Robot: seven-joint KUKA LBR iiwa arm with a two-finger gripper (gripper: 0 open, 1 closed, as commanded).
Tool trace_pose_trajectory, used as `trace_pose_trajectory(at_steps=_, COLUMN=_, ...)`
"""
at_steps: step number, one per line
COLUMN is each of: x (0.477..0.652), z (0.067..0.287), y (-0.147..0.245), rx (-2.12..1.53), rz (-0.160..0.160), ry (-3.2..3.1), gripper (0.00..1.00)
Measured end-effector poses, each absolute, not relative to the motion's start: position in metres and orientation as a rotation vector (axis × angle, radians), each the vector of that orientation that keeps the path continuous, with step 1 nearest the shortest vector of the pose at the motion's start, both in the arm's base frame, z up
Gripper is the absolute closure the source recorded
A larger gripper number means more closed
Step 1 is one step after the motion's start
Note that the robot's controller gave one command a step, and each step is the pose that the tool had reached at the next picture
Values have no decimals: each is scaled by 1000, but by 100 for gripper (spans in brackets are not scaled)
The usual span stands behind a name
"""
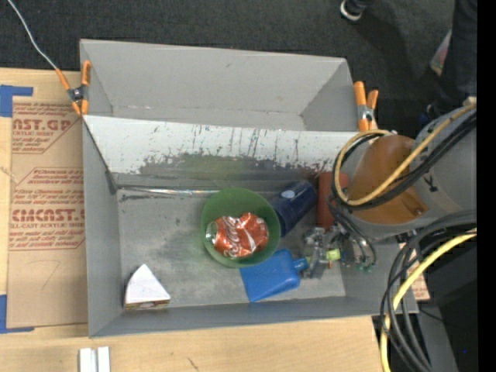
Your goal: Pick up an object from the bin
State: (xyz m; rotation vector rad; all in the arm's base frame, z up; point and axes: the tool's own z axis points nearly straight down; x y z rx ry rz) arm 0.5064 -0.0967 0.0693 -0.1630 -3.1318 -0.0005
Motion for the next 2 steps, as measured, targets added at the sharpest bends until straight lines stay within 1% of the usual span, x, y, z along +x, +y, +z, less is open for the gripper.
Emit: trace_pose_trajectory(at_steps=2, x=506, z=71, y=-97, rx=-157, rz=-1, ry=-3130, gripper=100)
